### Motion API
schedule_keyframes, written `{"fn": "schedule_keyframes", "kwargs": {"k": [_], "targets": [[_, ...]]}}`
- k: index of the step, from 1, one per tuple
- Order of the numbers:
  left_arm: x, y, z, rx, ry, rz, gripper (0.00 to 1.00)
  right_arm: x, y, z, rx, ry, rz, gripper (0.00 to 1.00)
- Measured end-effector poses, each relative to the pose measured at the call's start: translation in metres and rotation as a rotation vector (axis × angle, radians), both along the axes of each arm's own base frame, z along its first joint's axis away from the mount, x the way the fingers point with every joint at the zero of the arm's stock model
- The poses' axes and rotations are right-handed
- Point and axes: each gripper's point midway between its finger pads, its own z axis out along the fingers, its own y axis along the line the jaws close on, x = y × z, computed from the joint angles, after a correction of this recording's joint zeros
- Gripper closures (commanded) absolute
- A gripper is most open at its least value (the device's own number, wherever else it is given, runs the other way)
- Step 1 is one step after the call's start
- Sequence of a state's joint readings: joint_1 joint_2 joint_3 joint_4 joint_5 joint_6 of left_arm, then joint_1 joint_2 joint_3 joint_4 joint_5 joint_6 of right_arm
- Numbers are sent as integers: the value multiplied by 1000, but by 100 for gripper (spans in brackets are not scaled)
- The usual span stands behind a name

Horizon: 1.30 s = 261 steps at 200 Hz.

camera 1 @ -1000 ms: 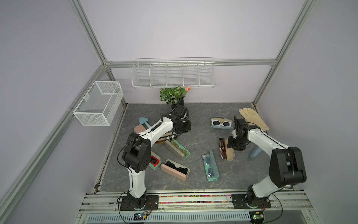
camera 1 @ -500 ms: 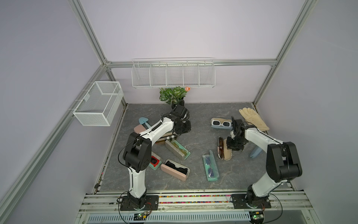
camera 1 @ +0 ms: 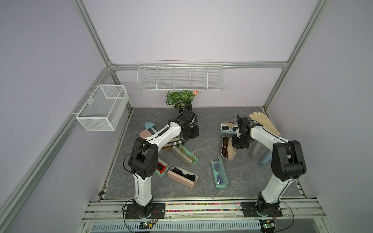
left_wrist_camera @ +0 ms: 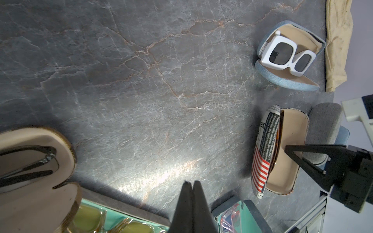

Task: Close the glasses case
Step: Move the glasses case to the center of the board.

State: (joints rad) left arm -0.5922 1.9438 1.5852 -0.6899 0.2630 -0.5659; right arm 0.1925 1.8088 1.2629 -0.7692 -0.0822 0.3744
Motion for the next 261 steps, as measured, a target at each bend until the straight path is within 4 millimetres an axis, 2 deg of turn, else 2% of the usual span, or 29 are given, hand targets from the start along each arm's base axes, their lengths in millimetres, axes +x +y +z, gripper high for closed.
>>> {"fn": "schedule_keyframes", "kwargs": {"k": [20,67,107,166,218,261], "targets": [[0,0,0,1,-1,-2,100,9,6,-1,3,-1,6,86],[4,-3,-6,9,11,-3,100,23,36,-3,16,4,63,83],[9,-7,-10,10,21,-6,100,31,49,10,25,-23,87,80],[14,-16,-12,-3,27,-18,100,30,53,17,23,-20,95,74],[10,-23,-18,0,39,-33,100,27,51,22,7,-14,97,63],[12,-32,-16,-11,33,-48,100,24,46,46,-3,-59,93,57]]}}
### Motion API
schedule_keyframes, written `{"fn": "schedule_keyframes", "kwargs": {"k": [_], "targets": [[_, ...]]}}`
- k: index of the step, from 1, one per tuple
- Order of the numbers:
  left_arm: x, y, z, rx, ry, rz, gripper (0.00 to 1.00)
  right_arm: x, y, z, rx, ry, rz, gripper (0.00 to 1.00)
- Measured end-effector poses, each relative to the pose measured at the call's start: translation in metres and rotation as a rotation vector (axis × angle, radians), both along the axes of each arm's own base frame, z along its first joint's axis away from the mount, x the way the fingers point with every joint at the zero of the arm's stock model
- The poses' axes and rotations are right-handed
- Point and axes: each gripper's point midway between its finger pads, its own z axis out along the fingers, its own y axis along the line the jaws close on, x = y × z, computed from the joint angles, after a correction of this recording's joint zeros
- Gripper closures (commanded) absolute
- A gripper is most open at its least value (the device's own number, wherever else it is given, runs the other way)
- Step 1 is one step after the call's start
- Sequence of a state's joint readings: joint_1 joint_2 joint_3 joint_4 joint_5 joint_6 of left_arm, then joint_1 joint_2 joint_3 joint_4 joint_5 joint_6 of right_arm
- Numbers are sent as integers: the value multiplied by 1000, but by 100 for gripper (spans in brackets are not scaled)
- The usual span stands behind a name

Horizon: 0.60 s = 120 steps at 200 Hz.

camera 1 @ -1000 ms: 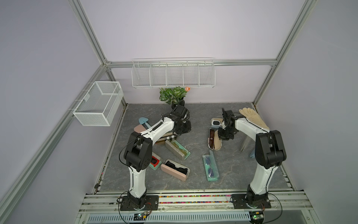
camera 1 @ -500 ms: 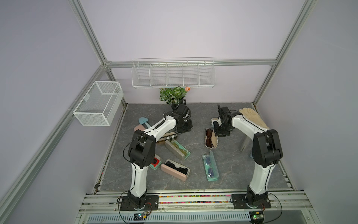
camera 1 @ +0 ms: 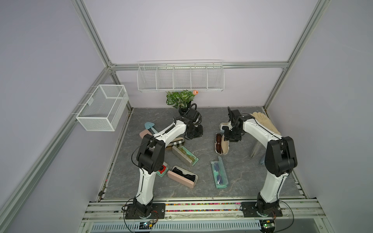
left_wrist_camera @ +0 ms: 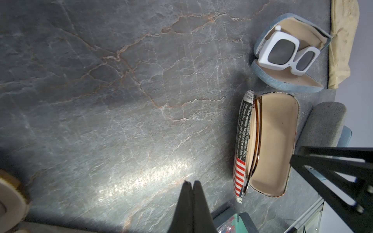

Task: Close the glasses case
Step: Move the glasses case to the center of the board, then close the glasses case at the center of the board.

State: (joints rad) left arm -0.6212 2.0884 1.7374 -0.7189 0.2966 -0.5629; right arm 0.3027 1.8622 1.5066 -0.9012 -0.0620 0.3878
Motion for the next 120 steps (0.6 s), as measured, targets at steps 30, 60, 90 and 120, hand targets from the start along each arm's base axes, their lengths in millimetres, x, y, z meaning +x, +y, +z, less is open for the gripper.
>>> {"fn": "schedule_keyframes", "kwargs": {"k": [30,60,90,120], "targets": [[0,-8,1,-6,-2,-12,100,-2,-4,24,-5,-55,-2,60],[-1,-15,0,-12,1,-26,100,-3,-11,37,-30,-96,3,80],[-1,-21,-8,-7,18,-35,100,-7,-19,36,-53,-96,-7,89],[2,-31,-14,0,28,-46,100,-19,-32,19,-75,-51,-26,91]]}}
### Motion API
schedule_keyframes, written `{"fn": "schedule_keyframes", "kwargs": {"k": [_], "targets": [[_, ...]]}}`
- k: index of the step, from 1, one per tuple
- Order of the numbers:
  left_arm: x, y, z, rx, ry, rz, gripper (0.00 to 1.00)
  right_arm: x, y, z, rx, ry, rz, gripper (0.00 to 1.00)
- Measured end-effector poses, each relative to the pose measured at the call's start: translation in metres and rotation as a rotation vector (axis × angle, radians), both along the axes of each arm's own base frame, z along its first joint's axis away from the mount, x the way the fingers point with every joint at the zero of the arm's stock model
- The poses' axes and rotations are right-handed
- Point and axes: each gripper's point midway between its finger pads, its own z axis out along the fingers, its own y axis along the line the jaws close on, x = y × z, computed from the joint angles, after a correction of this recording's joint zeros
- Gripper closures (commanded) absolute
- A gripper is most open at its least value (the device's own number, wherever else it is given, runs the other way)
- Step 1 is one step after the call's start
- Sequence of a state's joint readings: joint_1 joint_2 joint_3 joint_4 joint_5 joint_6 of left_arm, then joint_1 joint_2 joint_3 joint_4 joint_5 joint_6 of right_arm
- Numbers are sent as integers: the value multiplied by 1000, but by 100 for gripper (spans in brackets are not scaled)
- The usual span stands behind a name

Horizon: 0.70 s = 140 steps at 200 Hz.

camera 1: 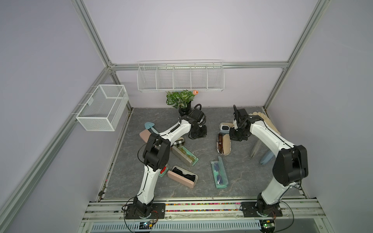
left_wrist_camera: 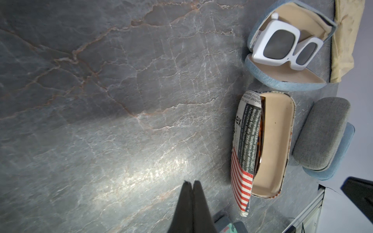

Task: Close the glasses case
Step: Close the glasses case at the center of the board.

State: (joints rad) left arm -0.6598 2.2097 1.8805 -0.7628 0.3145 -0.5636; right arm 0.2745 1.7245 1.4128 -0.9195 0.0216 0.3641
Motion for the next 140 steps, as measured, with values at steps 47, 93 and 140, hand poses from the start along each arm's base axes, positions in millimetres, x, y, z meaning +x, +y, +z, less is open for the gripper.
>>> {"fn": "schedule_keyframes", "kwargs": {"k": [47,93,140], "targets": [[-1,-18,-5,8,6,-25,100,-12,-20,-24,3,56,-45,91],[-2,-22,-19,35,32,-30,100,-12,-29,-34,39,66,-74,89],[-3,-20,-36,68,57,-27,100,-9,-23,-44,78,70,-69,89]]}}
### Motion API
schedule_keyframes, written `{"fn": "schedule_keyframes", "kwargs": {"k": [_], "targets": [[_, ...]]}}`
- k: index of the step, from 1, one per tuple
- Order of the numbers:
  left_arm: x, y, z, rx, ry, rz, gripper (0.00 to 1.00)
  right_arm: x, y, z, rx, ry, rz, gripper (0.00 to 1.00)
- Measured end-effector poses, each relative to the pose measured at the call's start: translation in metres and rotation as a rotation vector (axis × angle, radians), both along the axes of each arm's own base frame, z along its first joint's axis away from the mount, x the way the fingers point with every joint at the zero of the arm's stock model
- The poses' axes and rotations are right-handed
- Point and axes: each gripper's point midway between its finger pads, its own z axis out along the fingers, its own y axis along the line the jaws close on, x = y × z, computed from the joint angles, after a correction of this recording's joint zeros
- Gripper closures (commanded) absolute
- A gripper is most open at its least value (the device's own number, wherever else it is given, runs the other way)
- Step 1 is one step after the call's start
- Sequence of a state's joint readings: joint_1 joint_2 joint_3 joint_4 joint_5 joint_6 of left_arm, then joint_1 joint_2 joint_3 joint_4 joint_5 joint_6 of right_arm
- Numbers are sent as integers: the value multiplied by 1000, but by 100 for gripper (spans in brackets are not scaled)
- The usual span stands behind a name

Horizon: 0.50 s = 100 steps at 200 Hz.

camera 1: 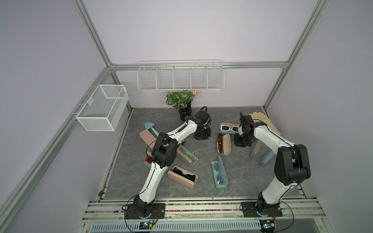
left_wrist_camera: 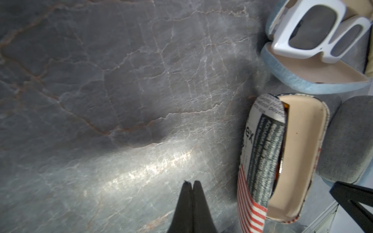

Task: Close the glasses case
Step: Close the glasses case at the center of the board.

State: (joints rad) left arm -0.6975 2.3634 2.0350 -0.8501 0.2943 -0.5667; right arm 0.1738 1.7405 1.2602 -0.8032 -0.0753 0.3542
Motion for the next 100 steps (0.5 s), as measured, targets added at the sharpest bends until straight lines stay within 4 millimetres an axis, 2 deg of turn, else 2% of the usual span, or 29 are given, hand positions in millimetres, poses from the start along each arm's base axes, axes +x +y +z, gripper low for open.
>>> {"fn": "schedule_keyframes", "kwargs": {"k": [27,53,100], "targets": [[-1,-2,-15,19,21,-4,100,2,3,-19,7,40,3,88],[1,-9,-20,15,21,-12,100,2,5,-35,11,77,4,88],[-2,-22,-16,-8,24,-33,100,7,13,-39,16,80,20,87]]}}
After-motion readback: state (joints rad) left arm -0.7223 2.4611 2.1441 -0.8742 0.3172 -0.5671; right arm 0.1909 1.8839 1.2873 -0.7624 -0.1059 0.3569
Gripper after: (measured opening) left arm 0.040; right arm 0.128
